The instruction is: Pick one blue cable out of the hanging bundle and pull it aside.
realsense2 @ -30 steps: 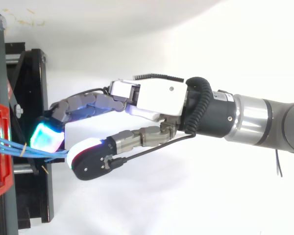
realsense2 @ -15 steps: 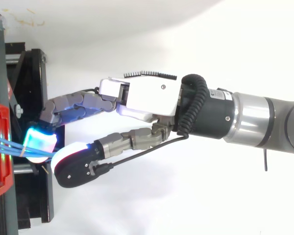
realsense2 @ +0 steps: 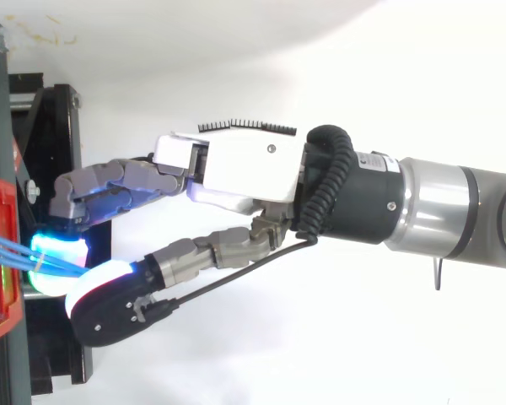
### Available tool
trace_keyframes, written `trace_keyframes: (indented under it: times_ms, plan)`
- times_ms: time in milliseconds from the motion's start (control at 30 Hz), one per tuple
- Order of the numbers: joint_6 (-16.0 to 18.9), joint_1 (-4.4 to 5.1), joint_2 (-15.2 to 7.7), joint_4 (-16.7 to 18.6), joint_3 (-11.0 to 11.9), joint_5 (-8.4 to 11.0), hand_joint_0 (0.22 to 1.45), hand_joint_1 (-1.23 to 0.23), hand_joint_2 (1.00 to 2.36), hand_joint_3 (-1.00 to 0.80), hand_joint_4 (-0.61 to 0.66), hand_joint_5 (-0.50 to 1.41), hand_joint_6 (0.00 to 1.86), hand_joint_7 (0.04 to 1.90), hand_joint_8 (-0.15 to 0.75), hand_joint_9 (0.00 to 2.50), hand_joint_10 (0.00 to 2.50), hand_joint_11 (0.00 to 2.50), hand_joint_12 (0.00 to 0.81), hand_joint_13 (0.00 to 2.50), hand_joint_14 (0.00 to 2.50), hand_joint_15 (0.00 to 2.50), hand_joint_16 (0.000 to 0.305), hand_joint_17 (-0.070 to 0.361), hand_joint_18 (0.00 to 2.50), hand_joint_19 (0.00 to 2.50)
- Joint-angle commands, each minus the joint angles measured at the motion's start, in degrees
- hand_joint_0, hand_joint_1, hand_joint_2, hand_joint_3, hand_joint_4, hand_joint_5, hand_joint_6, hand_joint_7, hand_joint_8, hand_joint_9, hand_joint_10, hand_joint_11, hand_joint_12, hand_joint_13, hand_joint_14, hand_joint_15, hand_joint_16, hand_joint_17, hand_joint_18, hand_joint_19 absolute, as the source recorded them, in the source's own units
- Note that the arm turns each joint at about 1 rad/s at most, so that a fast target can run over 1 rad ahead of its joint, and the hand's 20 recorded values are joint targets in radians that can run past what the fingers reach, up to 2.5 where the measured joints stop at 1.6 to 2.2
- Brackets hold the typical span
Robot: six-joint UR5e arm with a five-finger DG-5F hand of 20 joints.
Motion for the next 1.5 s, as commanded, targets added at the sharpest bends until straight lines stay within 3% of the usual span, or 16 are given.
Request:
trace_keyframes:
  times_ms: [0, 300, 467, 900, 1033, 1133, 1267, 1467]
  plan:
    - [0.04, 0.0, 0.0, -0.94, 0.55, -0.13, 0.57, -0.59, 1.0, -0.49, 0.21, -0.08, 0.5, 1.2, 0.274, 0.69, 0.0, 0.14, 0.339, 0.39, 0.0, 0.11, 0.046, 0.103, 0.39, 0.33]
    - [-0.05, -0.26, 0.0, -1.03, 1.25, -0.48, 0.57, -0.6, 1.0, -0.47, 0.18, -0.07, 0.5, 1.26, 0.279, 0.71, 0.01, 0.15, 0.34, 0.41, 0.0, 0.12, 0.045, 0.102, 0.4, 0.34]
    - [-0.05, -0.44, 0.0, -3.58, 2.83, -1.01, 0.58, -0.6, 1.0, -0.48, 0.18, -0.06, 0.5, 1.29, 0.28, 0.73, 0.01, 0.17, 0.34, 0.43, 0.0, 0.13, 0.045, 0.102, 0.42, 0.35]
    - [0.04, -0.53, 0.0, -7.62, 5.65, -0.92, 0.57, -0.59, 1.0, -0.49, 0.17, -0.07, 0.57, 1.19, 0.285, 0.77, 0.01, 0.18, 0.346, 0.46, 0.01, 0.15, 0.045, 0.101, 0.45, 0.37]
    - [0.04, -0.53, 0.0, -9.03, 6.52, -0.92, 0.58, -0.59, 1.01, -0.33, 0.15, -0.1, 0.74, 1.0, 0.289, 0.78, 0.01, 0.21, 0.346, 0.47, 0.01, 0.15, 0.045, 0.1, 0.46, 0.37]
    - [0.04, -0.53, 0.0, -10.35, 6.96, -0.92, 0.56, -0.58, 1.02, -0.23, 0.15, -0.13, 0.82, 0.95, 0.296, 0.78, 0.01, 0.24, 0.352, 0.48, 0.01, 0.17, 0.045, 0.102, 0.47, 0.39]
    - [0.3, -0.53, 0.0, -11.58, 7.05, -0.92, 0.56, -0.71, 1.02, -0.18, 0.2, -0.15, 0.89, 0.94, 0.322, 0.79, 0.01, 0.32, 0.372, 0.5, 0.01, 0.19, 0.048, 0.108, 0.51, 0.38]
    - [0.3, -0.26, 0.26, -12.02, 7.05, -1.01, 0.64, -0.86, 1.02, -0.26, 0.09, -0.18, 0.93, 0.91, 0.309, 0.75, 0.01, 0.37, 0.364, 0.51, 0.01, 0.2, 0.046, 0.104, 0.54, 0.38]
